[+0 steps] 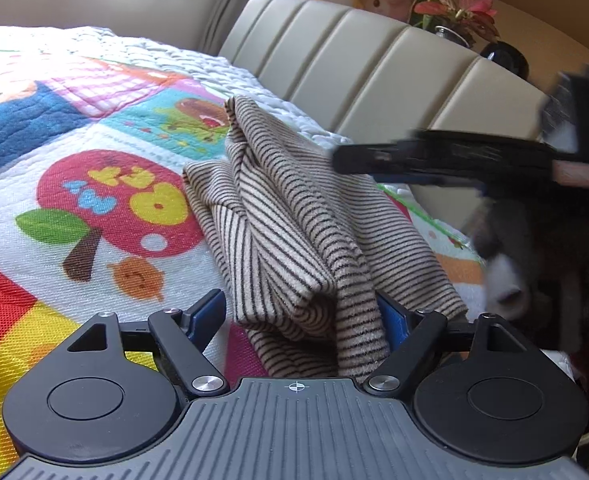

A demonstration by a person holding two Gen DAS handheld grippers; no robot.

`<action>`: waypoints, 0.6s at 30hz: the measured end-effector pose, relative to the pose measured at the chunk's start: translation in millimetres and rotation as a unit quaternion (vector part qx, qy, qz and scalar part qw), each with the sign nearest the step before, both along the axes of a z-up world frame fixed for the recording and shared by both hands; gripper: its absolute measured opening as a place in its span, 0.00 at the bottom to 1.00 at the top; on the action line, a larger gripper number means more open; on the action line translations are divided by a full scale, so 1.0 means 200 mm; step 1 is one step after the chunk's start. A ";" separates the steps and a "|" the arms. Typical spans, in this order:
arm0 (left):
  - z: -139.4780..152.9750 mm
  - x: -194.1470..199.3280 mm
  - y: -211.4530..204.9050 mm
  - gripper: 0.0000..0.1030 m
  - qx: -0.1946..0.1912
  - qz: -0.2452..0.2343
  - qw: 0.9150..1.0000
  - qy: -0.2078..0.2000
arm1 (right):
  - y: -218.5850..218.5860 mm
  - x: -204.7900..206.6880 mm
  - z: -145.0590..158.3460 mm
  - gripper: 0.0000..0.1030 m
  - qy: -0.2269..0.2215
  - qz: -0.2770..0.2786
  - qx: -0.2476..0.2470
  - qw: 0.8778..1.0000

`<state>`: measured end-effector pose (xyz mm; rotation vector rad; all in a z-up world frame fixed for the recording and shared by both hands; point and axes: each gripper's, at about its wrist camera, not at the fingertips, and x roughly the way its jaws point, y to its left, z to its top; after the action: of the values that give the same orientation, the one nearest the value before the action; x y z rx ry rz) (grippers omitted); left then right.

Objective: Fold clothes

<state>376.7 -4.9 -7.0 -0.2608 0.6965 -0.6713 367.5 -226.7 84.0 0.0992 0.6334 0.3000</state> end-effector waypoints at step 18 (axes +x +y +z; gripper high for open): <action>-0.01 0.01 0.01 0.83 -0.004 0.003 1.000 0.003 | -0.16 -0.29 -0.35 1.00 -0.020 -0.086 0.054 0.995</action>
<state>377.8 -3.4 -9.5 -0.2722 0.6976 -0.6672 309.3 -258.7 14.3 0.2500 0.5655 0.1703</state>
